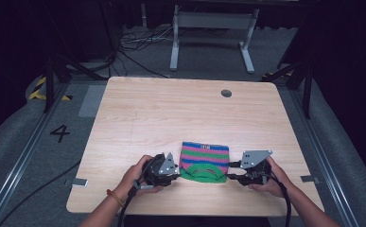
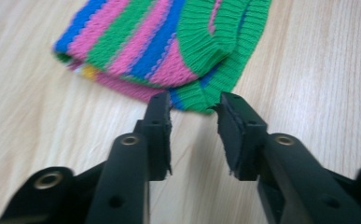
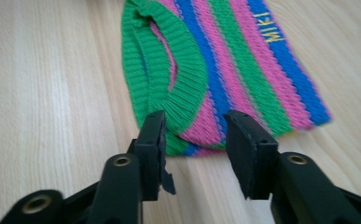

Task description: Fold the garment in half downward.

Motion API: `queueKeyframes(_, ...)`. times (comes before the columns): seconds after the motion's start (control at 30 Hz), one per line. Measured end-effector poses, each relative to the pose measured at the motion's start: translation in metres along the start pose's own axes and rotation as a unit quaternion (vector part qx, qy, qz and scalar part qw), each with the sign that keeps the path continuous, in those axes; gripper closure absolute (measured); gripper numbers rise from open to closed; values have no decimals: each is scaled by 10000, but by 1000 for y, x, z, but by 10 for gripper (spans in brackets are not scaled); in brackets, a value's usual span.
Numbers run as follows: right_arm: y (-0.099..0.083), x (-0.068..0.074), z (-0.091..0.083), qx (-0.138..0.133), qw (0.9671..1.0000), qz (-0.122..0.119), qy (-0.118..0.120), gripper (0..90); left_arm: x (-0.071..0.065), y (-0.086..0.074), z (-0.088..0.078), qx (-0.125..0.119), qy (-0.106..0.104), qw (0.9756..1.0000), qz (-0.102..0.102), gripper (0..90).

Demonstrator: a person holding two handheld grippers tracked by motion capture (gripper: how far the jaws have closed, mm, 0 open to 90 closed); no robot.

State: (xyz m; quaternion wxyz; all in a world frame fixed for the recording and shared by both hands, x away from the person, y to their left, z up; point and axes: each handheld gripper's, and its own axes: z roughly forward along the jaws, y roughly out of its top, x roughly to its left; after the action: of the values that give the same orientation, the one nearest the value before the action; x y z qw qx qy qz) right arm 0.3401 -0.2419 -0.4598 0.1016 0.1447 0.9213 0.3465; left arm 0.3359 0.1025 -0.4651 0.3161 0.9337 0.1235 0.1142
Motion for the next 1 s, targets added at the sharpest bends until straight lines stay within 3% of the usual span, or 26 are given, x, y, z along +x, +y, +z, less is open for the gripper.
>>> queueKeyframes(0.23,-8,0,-14,260,9984,-83,-495,408,4,-13,-14,391,439,9982,-84,391)
queueKeyframes(0.27,-10,0,-15,265,9984,-43,-507,376,3,-15,-16,416,488,9979,-114,336)
queueKeyframes(0.37,-17,-1,-19,315,9969,6,-716,328,4,-22,-23,402,584,9973,-183,282)
queueKeyframes(0.7,-47,-10,-41,330,9930,381,-1070,280,14,-53,-50,271,724,9954,-573,214)
queueKeyframes(0.87,-66,-13,-51,358,9903,616,-1193,270,18,-69,-59,239,849,9931,-779,207)
queueKeyframes(1.0,-81,-15,-59,229,9887,837,-1226,254,21,-84,-65,257,859,9908,-1011,194)
